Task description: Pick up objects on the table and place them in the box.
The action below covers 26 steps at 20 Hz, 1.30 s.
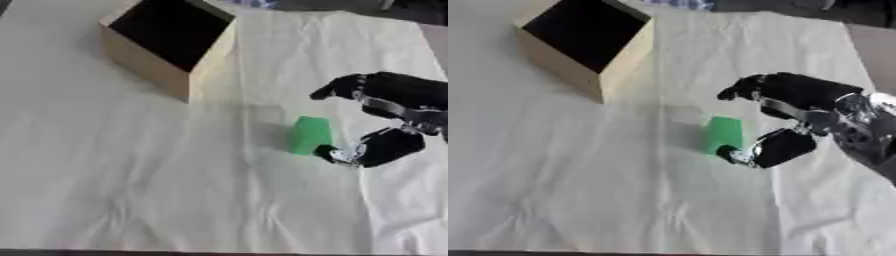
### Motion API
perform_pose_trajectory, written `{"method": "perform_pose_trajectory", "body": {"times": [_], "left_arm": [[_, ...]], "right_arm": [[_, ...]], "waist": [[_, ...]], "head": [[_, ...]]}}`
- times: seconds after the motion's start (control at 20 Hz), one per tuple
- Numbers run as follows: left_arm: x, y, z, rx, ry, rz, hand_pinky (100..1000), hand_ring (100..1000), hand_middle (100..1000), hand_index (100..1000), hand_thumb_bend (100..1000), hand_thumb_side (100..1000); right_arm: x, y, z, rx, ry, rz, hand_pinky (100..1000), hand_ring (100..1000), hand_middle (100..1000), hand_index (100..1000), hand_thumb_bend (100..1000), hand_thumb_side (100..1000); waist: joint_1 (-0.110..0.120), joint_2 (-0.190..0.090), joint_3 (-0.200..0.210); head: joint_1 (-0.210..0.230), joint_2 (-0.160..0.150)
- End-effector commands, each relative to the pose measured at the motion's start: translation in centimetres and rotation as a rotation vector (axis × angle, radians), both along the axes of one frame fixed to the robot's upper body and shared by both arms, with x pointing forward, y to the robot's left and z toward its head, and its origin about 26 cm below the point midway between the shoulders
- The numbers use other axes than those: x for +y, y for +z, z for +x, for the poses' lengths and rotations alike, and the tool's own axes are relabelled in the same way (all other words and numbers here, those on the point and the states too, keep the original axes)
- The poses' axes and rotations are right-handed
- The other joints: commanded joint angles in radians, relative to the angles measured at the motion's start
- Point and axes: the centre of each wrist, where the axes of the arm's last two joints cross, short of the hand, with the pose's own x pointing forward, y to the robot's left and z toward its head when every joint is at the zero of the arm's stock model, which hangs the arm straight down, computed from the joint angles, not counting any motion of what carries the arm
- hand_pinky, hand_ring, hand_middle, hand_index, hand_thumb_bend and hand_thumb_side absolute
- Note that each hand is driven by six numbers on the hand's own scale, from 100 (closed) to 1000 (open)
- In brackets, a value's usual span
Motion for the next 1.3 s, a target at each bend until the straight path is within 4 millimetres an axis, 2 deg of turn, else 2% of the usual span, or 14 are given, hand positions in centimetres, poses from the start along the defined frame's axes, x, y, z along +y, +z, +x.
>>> {"method": "perform_pose_trajectory", "body": {"times": [0.05, 0.75, 1.3], "left_arm": [[0.0, 0.7, -0.1, -0.02, -0.012, 0.018, 609, 767, 774, 841, 307, 545], [-0.3, 0.8, 0.0, -0.022, -0.025, 0.022, 604, 766, 771, 838, 297, 553], [-0.5, 0.8, 0.0, -0.017, -0.026, 0.024, 599, 764, 769, 837, 289, 559]], "right_arm": [[0.1, 0.8, -0.2, -0.038, -0.01, -0.023, 863, 919, 854, 946, 409, 647], [0.3, 0.4, -0.2, -0.036, -0.072, -0.045, 875, 940, 872, 948, 408, 661], [-1.0, -0.7, 0.6, 0.006, -0.147, -0.069, 875, 948, 881, 950, 423, 659]], "waist": [[0.004, -0.013, 0.003], [-0.001, 0.018, 0.041], [-0.009, 0.041, 0.049]], "head": [[-0.008, -0.01], [-0.027, -0.04], [-0.029, -0.051]]}}
